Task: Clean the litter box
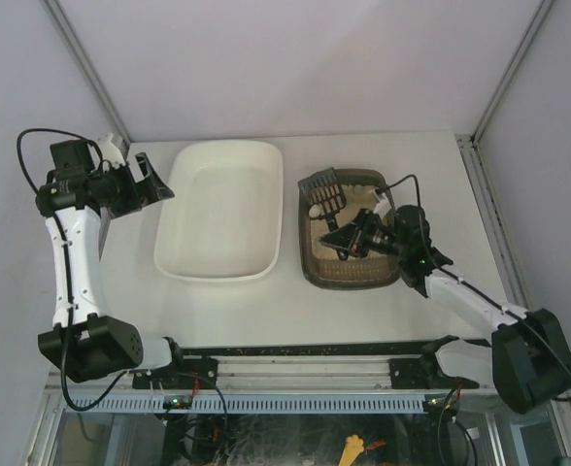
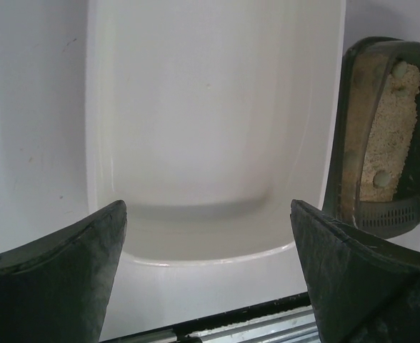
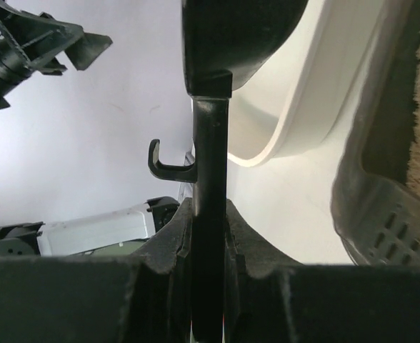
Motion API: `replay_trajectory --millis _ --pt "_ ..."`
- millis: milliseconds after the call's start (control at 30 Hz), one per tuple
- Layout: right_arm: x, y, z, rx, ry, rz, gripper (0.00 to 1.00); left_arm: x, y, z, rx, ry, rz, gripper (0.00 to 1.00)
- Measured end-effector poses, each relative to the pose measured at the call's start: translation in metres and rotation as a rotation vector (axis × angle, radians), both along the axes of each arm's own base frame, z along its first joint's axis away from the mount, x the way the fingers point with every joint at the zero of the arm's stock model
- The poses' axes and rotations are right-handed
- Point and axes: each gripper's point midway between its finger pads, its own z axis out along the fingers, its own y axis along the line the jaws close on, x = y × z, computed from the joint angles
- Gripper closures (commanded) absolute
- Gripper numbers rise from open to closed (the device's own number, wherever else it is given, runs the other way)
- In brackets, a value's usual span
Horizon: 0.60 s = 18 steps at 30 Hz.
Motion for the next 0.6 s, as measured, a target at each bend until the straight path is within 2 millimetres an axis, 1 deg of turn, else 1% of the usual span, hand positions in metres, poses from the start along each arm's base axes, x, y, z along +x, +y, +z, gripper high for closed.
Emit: replay_trajectory --millis 100,300,467,533,600 --pt "0.004 0.026 0.000 -0.049 0.013 0.050 1.00 -0.003 0.012 0.004 0.005 -0.012 0.038 0.00" --pt "0.022 0.080 -0.001 -0.214 -0.011 0.100 1.00 -0.010 0.032 0.011 0.007 -0.037 0.107 0.00" --pt "0.046 0.134 -0.005 -0.463 -0.047 0.097 1.00 -0.011 0.033 0.010 -0.002 -0.044 0.117 0.00" --pt "0.052 0.150 -0.009 -0.568 -0.071 0.093 1.00 -0.013 0.032 0.008 -0.004 -0.040 0.117 0.00" --pt "0.056 0.162 -0.016 -0.679 -0.093 0.090 1.00 -0.014 0.032 0.007 -0.003 -0.042 0.117 0.00"
